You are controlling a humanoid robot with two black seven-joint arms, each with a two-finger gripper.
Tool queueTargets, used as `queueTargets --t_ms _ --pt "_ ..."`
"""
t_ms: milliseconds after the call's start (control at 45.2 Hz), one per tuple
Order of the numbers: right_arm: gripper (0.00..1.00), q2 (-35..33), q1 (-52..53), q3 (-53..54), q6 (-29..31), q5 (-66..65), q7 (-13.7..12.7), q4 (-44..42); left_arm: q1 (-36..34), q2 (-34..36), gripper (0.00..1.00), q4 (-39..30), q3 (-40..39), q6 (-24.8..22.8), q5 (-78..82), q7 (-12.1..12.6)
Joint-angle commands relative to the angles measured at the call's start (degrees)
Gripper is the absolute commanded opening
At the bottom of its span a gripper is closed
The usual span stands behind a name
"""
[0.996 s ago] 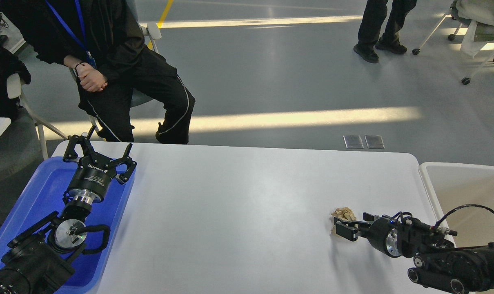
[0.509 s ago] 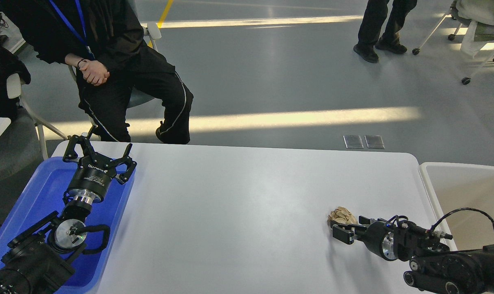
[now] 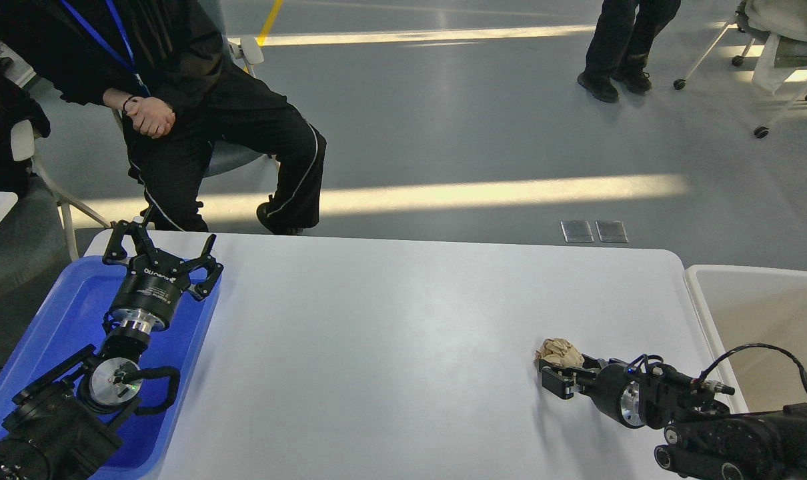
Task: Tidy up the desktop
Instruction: 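Close the right gripper around the crumpled paper ball, then lift the paper ball with the right gripper toward the white bin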
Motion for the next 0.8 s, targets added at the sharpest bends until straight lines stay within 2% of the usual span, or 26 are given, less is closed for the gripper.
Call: queueTargets --t_ms 0,221,265,376,774 --pt "0.65 0.2 -0.3 0.1 -1.0 0.0 0.0 -0.3 0.0 0.0 1.00 0.0 0.0 0.0 0.0 0.0" --pt "0.19 0.2 -0.3 0.1 -1.2 0.0 1.6 -0.7 0.0 0.0 1.00 0.0 0.0 0.0 0.0 0.0" --pt "0.00 0.2 -0.4 0.0 -1.3 0.0 2.0 -0.8 0.0 0.0 1.00 0.0 0.0 0.0 0.0 0.0" --pt "0.00 0.2 -0.4 -0.2 -1.3 0.0 3.4 -0.8 0.0 0.0 1.00 0.0 0.0 0.0 0.0 0.0" --pt "0.00 0.2 -0.2 -0.3 -1.9 0.0 3.5 -0.8 0.0 0.0 1.00 0.0 0.0 0.1 0.0 0.1"
